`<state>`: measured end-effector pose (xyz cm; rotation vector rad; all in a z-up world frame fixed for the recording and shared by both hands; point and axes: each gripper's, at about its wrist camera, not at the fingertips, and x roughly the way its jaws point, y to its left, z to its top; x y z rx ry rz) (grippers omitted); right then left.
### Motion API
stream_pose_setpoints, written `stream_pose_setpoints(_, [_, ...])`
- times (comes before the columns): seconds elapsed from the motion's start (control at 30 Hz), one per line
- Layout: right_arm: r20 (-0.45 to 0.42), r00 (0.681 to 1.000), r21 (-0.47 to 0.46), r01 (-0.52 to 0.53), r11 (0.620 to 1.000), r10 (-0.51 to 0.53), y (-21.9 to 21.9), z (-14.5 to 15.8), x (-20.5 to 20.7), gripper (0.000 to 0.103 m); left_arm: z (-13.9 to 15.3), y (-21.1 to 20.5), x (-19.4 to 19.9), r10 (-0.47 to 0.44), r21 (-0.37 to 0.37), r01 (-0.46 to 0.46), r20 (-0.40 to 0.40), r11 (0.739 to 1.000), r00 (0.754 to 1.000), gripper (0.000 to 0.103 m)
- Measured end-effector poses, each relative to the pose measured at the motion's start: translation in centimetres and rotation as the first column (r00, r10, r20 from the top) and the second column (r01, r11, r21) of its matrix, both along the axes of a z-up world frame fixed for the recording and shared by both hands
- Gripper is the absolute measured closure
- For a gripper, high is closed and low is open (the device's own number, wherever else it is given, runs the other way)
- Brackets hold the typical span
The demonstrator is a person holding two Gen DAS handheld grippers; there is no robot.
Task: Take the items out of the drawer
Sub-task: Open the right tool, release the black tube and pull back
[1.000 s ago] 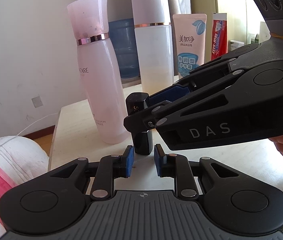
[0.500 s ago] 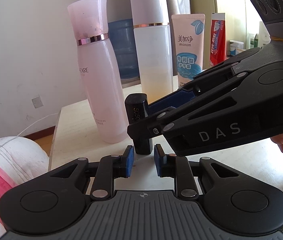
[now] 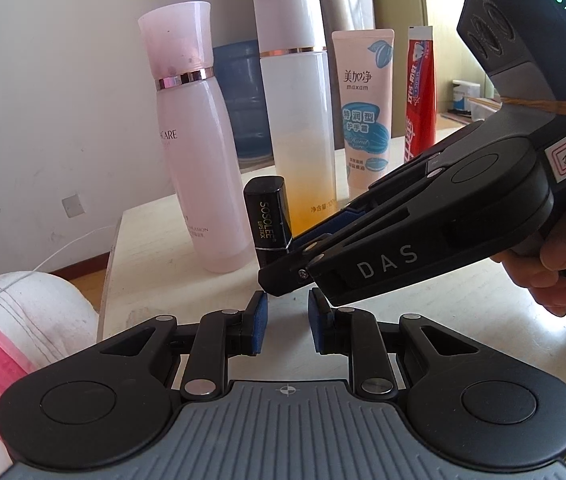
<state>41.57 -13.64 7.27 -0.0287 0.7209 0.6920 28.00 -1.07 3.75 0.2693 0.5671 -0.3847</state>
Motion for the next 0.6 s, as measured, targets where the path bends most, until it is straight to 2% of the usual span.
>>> stream_pose_setpoints(0.17, [0.003, 1.000, 0.004, 0.008, 1.000, -0.008, 0.2, -0.3, -0.1, 0.079, 0.0, 0.2, -0.4, 0.002, -0.008, -0.002, 0.001, 1.000, 1.000, 0.079])
stream_pose_setpoints(0.37, [0.004, 1.000, 0.016, 0.017, 1.000, -0.017, 0.7, -0.5, 0.1, 0.079, -0.1, 0.3, -0.8, 0.002, -0.015, -0.002, 0.001, 1.000, 1.000, 0.079])
stream_pose_setpoints(0.47, [0.005, 1.000, 0.020, 0.021, 1.000, -0.021, 0.9, -0.6, 0.2, 0.079, -1.1, 0.9, 1.0, 0.015, -0.015, -0.015, -0.001, 1.000, 1.000, 0.079])
stream_pose_setpoints(0.6, [0.007, 1.000, 0.025, 0.024, 0.999, -0.025, 1.2, -0.6, 0.4, 0.079, -0.3, 0.4, -0.2, 0.015, -0.020, -0.015, -0.002, 1.000, 1.000, 0.079])
